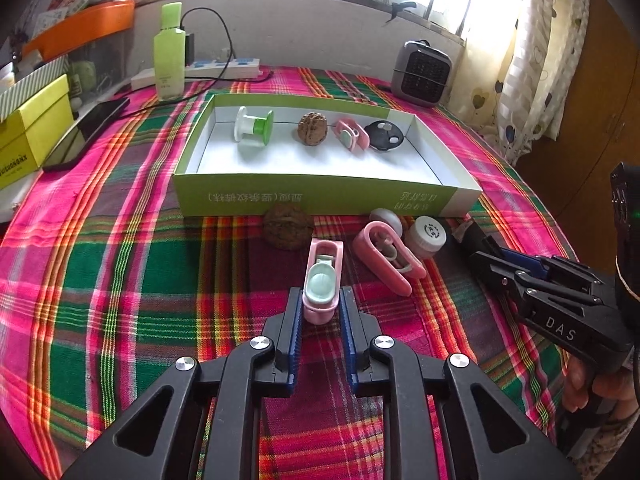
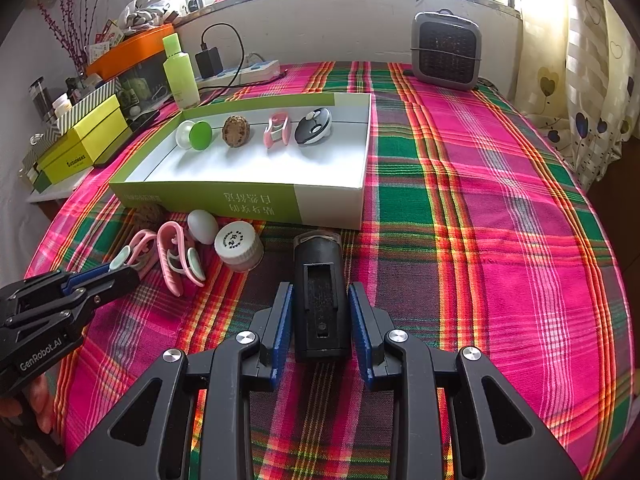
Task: Organize objects
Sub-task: 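Lift the black device and pink-and-mint clip with both tools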
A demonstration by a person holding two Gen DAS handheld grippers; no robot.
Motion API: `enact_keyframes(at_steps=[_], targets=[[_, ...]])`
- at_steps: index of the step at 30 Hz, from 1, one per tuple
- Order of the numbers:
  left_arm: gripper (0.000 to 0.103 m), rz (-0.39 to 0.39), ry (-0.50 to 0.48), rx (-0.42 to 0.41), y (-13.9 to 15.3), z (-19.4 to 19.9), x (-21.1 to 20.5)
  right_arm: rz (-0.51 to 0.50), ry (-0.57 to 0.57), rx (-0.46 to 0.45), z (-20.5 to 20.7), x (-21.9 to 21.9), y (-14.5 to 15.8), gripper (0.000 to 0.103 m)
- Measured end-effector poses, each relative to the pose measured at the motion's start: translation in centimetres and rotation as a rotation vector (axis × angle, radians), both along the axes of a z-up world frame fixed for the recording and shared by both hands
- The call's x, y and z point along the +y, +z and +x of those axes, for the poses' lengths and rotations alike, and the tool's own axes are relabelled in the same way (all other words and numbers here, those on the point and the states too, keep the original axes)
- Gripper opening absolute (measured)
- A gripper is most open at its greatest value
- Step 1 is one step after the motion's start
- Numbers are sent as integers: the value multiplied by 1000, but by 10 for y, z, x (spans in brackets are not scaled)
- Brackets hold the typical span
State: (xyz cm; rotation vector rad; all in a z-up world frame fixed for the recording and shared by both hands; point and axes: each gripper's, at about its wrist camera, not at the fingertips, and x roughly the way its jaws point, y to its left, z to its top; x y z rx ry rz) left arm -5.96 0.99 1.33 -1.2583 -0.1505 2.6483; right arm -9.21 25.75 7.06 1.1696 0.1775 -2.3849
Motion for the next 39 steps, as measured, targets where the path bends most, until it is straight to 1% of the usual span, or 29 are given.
enact_keyframes(at_steps=[5,7,10,13,27,33,38,39], targets=[[17,-17,2,-6,0,-4,2,1,1,1,0,0,0,29],[23,-19,2,-4,-1,-5,3,0,1,0,0,0,0,29],[27,-31,-2,-2,-1,-10,4,1,3,1,0,0,0,29],[30,-49,-3,1,-1,-15,6,1,2,0,0,0,0,29],[29,-65,-4,3,-1,-23,10,8,3,2,-1,-1,0,29],[21,-68,12,1,-1,-28,7,14,3,5,0,-3,0,29],[20,-68,14,1,-1,-28,7,21,3,7,0,-3,-1,29],[18,-68,15,1,-1,-28,7,21,2,7,0,-3,-1,29]])
